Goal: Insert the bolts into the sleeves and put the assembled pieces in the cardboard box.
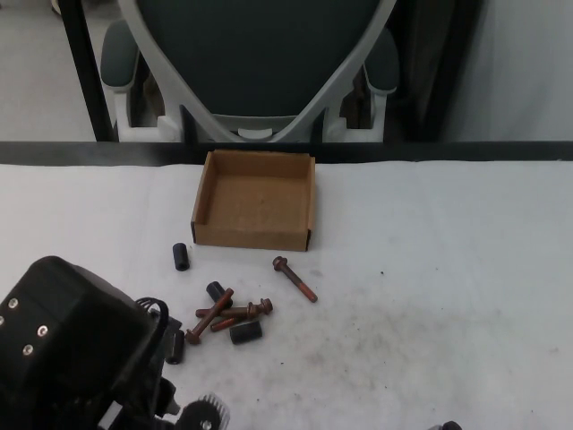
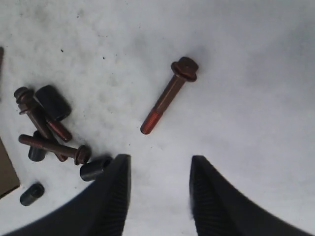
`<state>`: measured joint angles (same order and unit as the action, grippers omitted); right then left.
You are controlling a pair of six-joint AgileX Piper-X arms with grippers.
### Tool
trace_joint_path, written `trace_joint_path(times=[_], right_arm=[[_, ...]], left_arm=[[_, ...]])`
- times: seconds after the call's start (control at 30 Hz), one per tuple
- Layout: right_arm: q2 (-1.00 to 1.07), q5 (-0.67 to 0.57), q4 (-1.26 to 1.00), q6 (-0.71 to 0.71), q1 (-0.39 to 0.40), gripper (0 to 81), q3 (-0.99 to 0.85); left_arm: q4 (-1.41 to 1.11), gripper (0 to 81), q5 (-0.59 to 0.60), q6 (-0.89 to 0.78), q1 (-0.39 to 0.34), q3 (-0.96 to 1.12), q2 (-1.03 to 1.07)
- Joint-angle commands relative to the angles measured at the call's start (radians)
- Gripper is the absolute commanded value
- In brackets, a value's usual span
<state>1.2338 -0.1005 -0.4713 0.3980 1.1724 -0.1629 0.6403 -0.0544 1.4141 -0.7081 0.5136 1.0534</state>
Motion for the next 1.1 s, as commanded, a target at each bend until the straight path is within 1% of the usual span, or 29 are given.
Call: trace_joint_path(times=[0.0,0.17,0.43,0.47,0.6,0.63,0.83,0.97,1.07], right_arm=[[-0.008,-0.003,-0.005,0.003,-0.003,0.2,-0.010],[-0.008,-0.003,-0.005,0.000,-0.003,0.2,-0.010],[-0.008,-0.003,-0.005,0.000,-0.003,0.2,-0.010],[-0.008,-0.003,-0.005,0.000,-0.003,0.2,-0.010],[-0.008,-0.003,-0.005,0.000,-0.003,0.2,-0.010],[-0.008,-0.003,-0.005,0.000,-0.003,0.2,-0.010],[-0.008,-0.003,-0.005,0.000,-0.003,0.2,-0.010],[-0.008,-0.003,-0.005,0.000,-0.003,0.2,-0.010],[-0.008,-0.003,-0.005,0.000,-0.003,0.2,-0.010]], left_arm=[[0.008,37.5,-0.004,0.091,-0.003,0.009,-0.008],[0.008,37.5,0.020,0.160,-0.003,0.009,-0.008],[0.007,37.5,0.054,0.203,-0.003,0.009,-0.008],[0.007,38.2,0.054,0.204,-0.003,0.009,-0.008],[0.007,48.2,0.054,0.204,-0.003,0.009,-0.008],[0.007,49.1,0.054,0.204,-0.003,0.009,-0.008],[0.007,48.9,0.054,0.204,-0.003,0.007,0.000],[0.007,48.9,0.054,0.204,-0.003,0.007,0.051],[-0.025,48.9,0.012,0.213,-0.003,0.007,0.098]])
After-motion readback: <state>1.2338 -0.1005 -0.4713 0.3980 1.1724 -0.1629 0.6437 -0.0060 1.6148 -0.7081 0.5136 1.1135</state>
